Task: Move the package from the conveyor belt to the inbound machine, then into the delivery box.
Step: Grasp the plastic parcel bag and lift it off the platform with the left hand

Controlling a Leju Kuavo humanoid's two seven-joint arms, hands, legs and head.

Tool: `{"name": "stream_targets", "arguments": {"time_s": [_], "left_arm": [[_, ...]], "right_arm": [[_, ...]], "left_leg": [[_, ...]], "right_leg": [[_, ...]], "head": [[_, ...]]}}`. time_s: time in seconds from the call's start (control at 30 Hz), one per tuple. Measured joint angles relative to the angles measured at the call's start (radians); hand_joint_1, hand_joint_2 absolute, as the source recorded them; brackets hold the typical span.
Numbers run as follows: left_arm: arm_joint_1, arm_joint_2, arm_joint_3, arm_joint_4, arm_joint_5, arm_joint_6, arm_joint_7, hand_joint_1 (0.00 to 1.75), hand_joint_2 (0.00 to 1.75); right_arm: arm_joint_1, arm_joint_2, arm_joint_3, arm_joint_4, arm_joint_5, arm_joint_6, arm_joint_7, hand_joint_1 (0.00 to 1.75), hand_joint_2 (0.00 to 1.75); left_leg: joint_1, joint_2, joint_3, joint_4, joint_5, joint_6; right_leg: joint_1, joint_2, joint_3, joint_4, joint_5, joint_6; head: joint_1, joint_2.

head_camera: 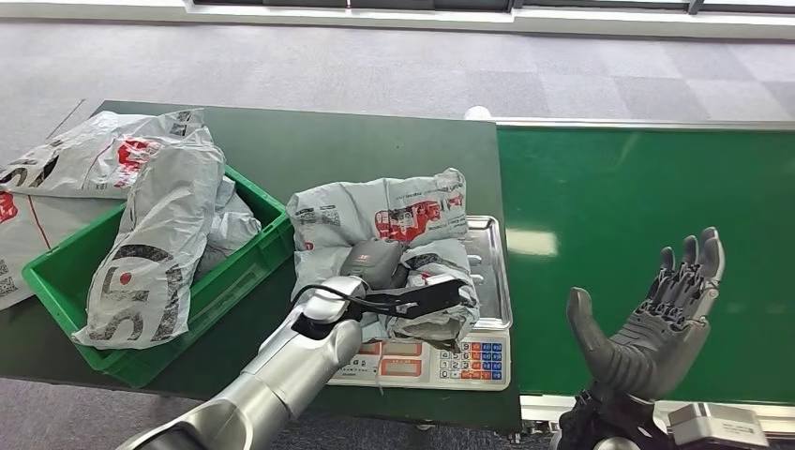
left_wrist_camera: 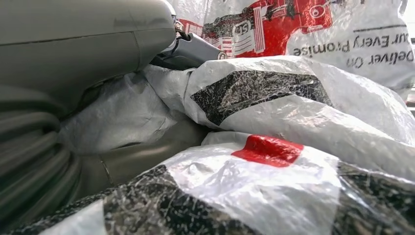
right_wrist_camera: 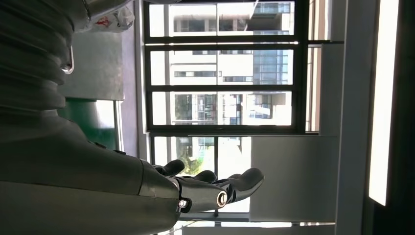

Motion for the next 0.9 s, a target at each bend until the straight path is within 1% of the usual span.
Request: {"name": "stream_targets", "arguments": {"time_s": [0.1,0.17,0.23,0.3,0.37,0.4,0.5,0.57,0.6,0.67,0.73,0.83,0.9], "left_arm": [[0.007,0.003,0.002,-0.013,0.003,0.014,-0.007,1.75,1.75],[0.016,0.006,0.006,-0.034,0.018,0.059,-0.033,1.75,1.75],[0.032,0.018,0.014,-0.103,0.047,0.119,-0.064,1.75,1.75],[0.05,0.041,0.029,-0.245,0.084,0.163,-0.088,1.75,1.75],[0.062,0.072,0.054,-0.43,0.096,0.215,-0.11,1.75,1.75],[0.066,0.088,0.07,-0.526,0.074,0.25,-0.116,1.75,1.75],[0.072,0.138,0.124,-0.788,-0.123,0.384,-0.101,1.75,1.75],[0.074,0.171,0.171,-0.916,-0.229,0.458,-0.085,1.75,1.75],[0.075,0.189,0.2,-0.963,-0.245,0.477,-0.076,1.75,1.75],[0.075,0.223,0.269,-1.011,-0.238,0.494,-0.063,1.75,1.75],[0.077,0.254,0.342,-1.007,-0.212,0.497,-0.063,1.75,1.75],[0.079,0.288,0.436,-0.943,-0.185,0.461,-0.057,1.75,1.75],[0.078,0.304,0.48,-0.884,-0.191,0.424,-0.02,1.75,1.75]], "right_arm": [[0.001,0.0,0.0,0.0,0.0,-0.001,0.0,0.0,1.75],[0.004,0.0,0.0,0.0,0.004,-0.004,-0.001,0.0,1.75],[0.016,0.0,-0.001,0.0,0.013,-0.009,-0.005,0.0,1.75],[0.037,0.0,-0.002,-0.002,0.023,-0.019,-0.011,0.0,1.75],[0.061,0.0,-0.004,-0.006,0.03,-0.037,-0.016,0.0,1.75],[0.072,0.0,-0.004,-0.008,0.032,-0.048,-0.018,0.0,1.75],[0.096,0.0,-0.005,-0.011,0.033,-0.07,-0.02,0.0,1.75],[0.101,0.0,-0.005,-0.011,0.028,-0.074,-0.021,0.0,1.75],[0.101,-0.001,-0.005,-0.011,0.023,-0.075,-0.021,0.0,1.75],[0.101,-0.004,-0.005,-0.01,0.013,-0.076,-0.021,0.0,1.75],[0.101,-0.007,-0.005,-0.009,0.009,-0.076,-0.021,0.0,1.75],[0.103,-0.009,-0.005,-0.009,0.009,-0.076,-0.018,0.0,1.75],[0.103,-0.01,-0.005,-0.009,0.011,-0.072,-0.013,0.0,1.75]], "left_leg": [[0.0,0.0,-0.002,0.0,0.0,0.0],[0.0,0.0,-0.002,0.0,0.0,0.0],[0.0,0.0,-0.004,0.0,0.0,0.0],[0.0,0.0,-0.006,0.0,0.001,-0.001],[0.0,0.0,-0.008,0.0,0.001,-0.001],[0.0,0.001,-0.008,0.0,0.001,-0.001],[0.0,0.001,-0.009,0.0,0.0,-0.001],[0.0,0.002,-0.009,-0.001,0.0,-0.001],[0.0,0.002,-0.008,-0.001,0.0,-0.001],[0.0,0.002,-0.007,-0.002,0.0,-0.001],[0.001,0.002,-0.007,-0.002,0.001,-0.002],[0.001,0.002,-0.007,-0.002,0.003,-0.003],[0.001,0.002,-0.007,-0.002,0.004,-0.004]], "right_leg": [[0.0,0.0,-0.001,0.0,0.0,0.0],[0.0,0.0,-0.002,0.0,0.0,0.0],[0.0,0.0,-0.004,0.0,0.0,0.0],[0.0,0.0,-0.007,0.001,0.0,0.0],[0.0,0.001,-0.009,0.002,0.001,-0.001],[0.0,0.001,-0.009,0.002,0.001,-0.001],[0.001,0.003,-0.01,0.002,0.0,-0.001],[0.001,0.003,-0.01,0.002,-0.001,-0.002],[0.001,0.003,-0.01,0.002,-0.001,-0.002],[0.001,0.003,-0.01,0.002,-0.002,-0.002],[0.001,0.003,-0.01,0.002,-0.001,-0.003],[0.001,0.003,-0.01,0.002,0.001,-0.003],[0.001,0.003,-0.01,0.002,0.002,-0.004]], "head": [[0.0,0.0],[0.0,0.0],[0.0,0.0],[0.0,0.0],[0.0,0.0],[0.0,0.0],[0.0,0.0],[0.0,0.0],[0.0,0.0],[0.0,0.0],[0.0,0.0],[0.0,0.0],[0.0,0.0]]}}
